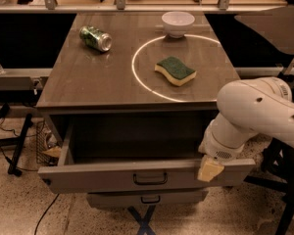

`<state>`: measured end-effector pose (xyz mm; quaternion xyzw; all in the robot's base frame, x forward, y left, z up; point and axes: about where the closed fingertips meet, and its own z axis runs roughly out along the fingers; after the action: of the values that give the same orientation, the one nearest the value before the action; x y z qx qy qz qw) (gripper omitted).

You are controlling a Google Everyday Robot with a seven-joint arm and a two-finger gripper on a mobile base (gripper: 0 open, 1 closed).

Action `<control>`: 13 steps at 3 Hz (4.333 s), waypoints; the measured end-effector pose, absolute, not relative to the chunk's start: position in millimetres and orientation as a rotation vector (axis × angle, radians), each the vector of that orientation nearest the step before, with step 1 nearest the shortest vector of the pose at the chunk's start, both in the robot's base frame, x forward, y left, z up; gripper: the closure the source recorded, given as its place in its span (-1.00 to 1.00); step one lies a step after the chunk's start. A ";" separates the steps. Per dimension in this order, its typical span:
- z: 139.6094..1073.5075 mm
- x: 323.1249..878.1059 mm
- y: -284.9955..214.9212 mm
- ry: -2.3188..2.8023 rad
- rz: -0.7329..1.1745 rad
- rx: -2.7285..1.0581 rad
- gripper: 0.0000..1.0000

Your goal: Open top drawer

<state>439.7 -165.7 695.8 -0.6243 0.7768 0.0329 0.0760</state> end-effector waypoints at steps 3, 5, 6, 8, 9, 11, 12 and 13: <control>749.3 457.4 -153.5 2.242 -0.014 -2.004 -0.03; 715.5 489.0 -133.5 2.148 0.130 -1.910 1.00; 698.5 501.4 -126.9 2.119 0.193 -1.861 1.00; 649.4 481.4 -111.1 2.134 0.318 -1.880 1.00; 644.2 466.2 -110.4 2.147 0.323 -1.901 1.00; 641.3 401.7 -127.2 2.236 0.353 -1.916 1.00; 638.9 382.0 -133.2 2.270 0.368 -1.930 1.00; 634.4 358.4 -138.2 2.312 0.390 -1.934 1.00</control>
Offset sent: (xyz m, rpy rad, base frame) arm 0.0159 0.0119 0.0783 -0.1248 -0.0678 0.1280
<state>358.4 -138.2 634.4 -0.6354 0.7598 0.1280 0.0510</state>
